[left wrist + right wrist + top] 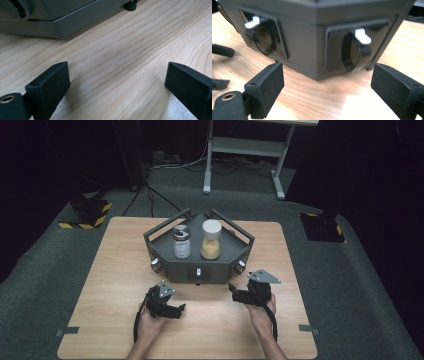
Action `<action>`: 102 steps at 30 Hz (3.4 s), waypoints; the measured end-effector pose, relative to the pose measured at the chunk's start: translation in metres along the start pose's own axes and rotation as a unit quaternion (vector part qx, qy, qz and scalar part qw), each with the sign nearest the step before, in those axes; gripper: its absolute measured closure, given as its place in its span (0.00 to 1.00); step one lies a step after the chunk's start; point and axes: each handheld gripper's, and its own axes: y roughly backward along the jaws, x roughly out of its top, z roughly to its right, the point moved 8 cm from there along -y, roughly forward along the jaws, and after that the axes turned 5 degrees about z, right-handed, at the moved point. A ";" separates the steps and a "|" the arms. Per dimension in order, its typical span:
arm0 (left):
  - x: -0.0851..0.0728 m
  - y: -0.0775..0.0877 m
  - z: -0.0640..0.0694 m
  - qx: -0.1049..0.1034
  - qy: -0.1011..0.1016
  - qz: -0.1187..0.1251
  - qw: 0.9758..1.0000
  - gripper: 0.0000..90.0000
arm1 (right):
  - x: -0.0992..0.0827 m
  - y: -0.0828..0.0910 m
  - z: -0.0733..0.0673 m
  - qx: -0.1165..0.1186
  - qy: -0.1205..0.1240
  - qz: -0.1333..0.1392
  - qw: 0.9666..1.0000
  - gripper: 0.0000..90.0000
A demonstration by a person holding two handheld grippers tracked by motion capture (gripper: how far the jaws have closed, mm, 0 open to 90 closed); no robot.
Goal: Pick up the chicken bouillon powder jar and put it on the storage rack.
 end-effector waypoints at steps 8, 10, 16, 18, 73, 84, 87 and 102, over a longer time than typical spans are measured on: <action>0.000 0.000 0.000 0.000 0.000 0.000 1.000 0.07 | -0.021 -0.005 -0.004 -0.011 0.009 -0.025 1.000 0.13; 0.000 0.000 0.000 0.000 0.000 0.000 1.000 0.07 | -0.028 -0.008 -0.005 -0.013 0.010 -0.034 0.999 0.13; 0.000 0.000 0.000 0.000 0.000 0.000 1.000 0.07 | -0.042 -0.016 -0.009 -0.014 0.008 -0.048 0.999 0.13; 0.000 0.000 0.000 0.000 0.000 0.000 1.000 0.07 | -0.045 -0.018 -0.011 -0.013 0.010 -0.052 0.999 0.13; 0.000 0.000 0.000 0.001 0.000 0.000 1.000 0.07 | -0.047 -0.047 -0.022 -0.009 0.010 -0.113 0.993 0.07; 0.000 0.000 0.000 0.001 0.000 0.000 1.000 0.07 | -0.047 -0.047 -0.022 -0.009 0.010 -0.113 0.993 0.07; 0.000 0.000 0.000 0.001 0.000 0.000 1.000 0.07 | -0.047 -0.047 -0.022 -0.009 0.010 -0.113 0.993 0.07; 0.000 0.000 0.001 0.005 0.002 0.000 1.000 0.06 | -0.047 -0.048 -0.022 -0.009 0.010 -0.114 0.993 0.07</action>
